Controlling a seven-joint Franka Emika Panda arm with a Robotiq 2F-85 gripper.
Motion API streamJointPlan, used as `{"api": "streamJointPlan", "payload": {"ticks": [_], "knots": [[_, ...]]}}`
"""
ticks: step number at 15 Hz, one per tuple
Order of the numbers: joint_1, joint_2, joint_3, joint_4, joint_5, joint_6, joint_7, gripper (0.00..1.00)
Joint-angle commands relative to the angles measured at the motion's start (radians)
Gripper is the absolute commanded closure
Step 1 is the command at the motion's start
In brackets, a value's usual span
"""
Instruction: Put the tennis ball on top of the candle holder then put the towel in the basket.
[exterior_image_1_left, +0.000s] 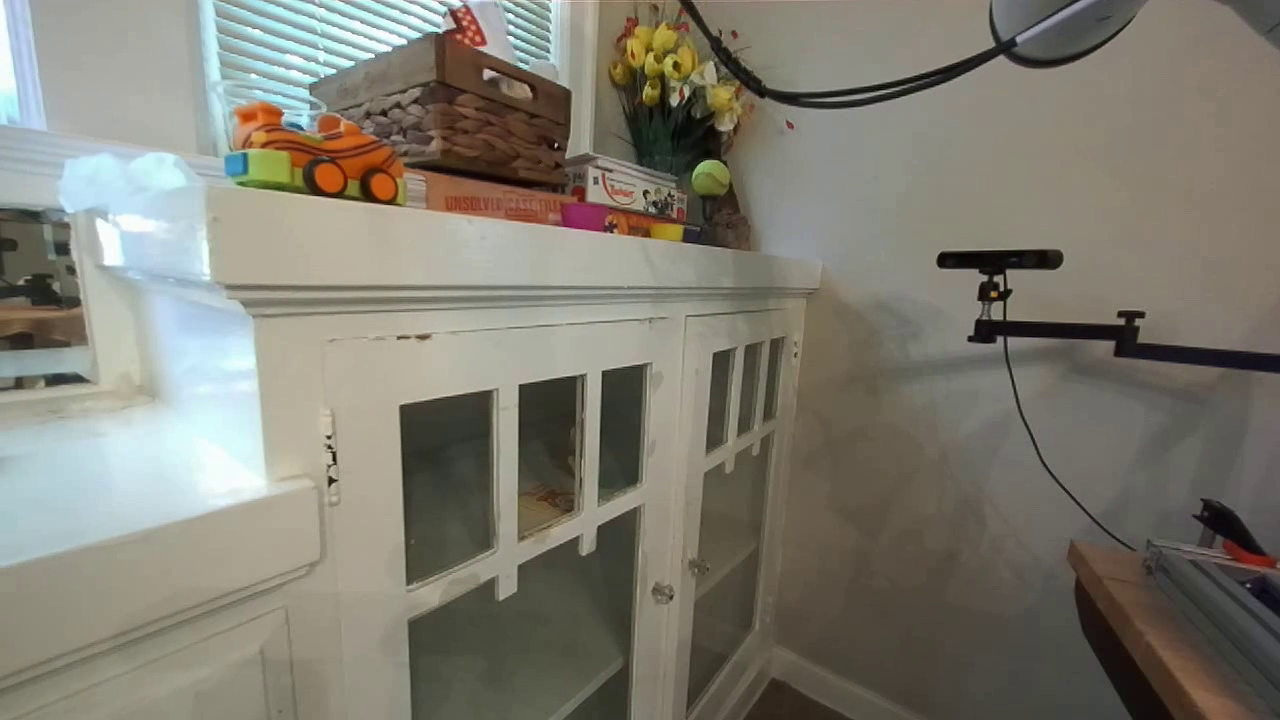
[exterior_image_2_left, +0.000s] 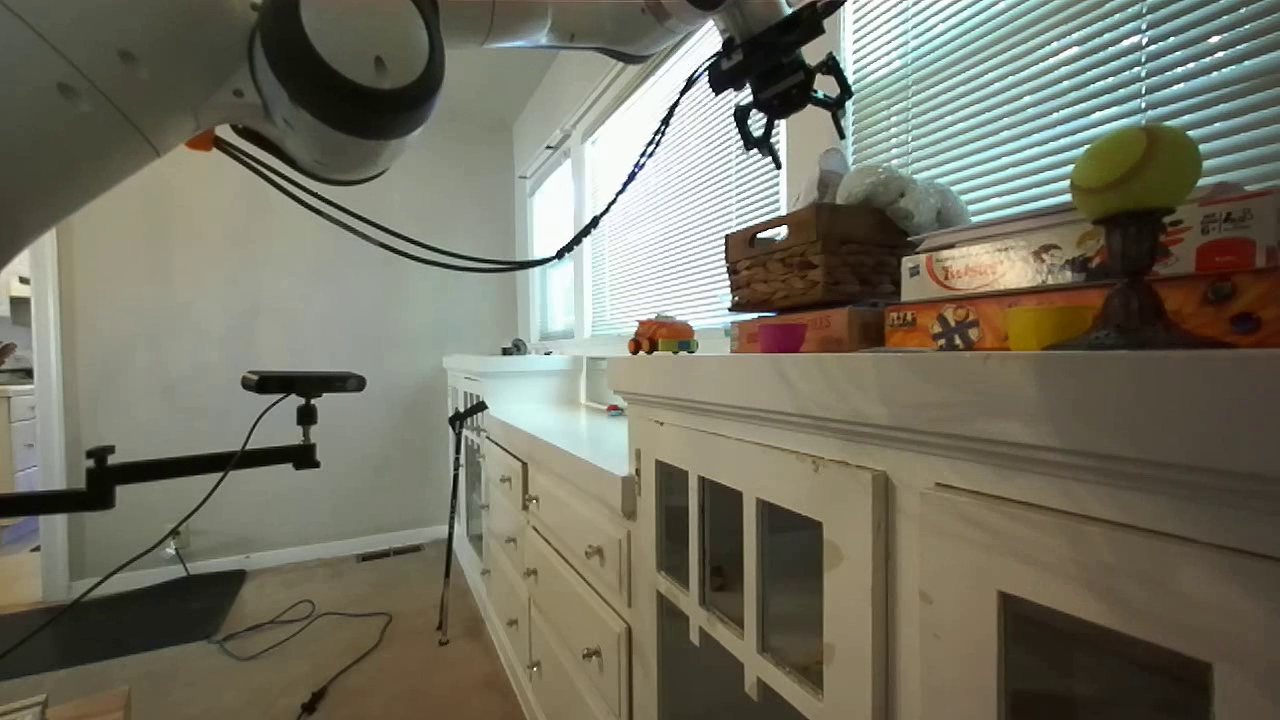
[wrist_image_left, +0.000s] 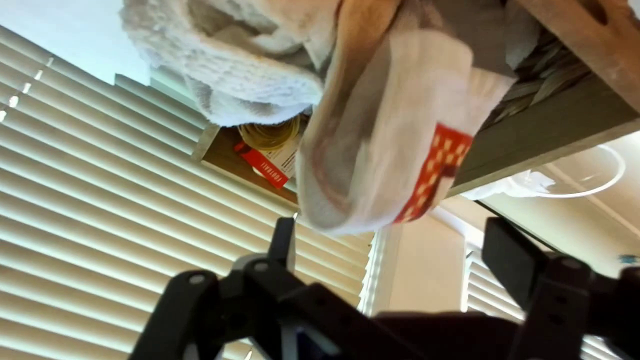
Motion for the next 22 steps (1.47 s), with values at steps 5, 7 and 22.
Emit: {"api": "streamJointPlan", "payload": {"ticks": [5, 7, 22], "knots": [[-0.05, -0.076, 0.003, -0.023, 0.006, -0.098, 0.041, 0.0], [-0.063, -0.079, 0.001, -0.027, 0.011, -0.127, 0.067, 0.0], [-0.281, -0.03, 0.123, -0.007, 0.314, -0.124, 0.276, 0.0]]}}
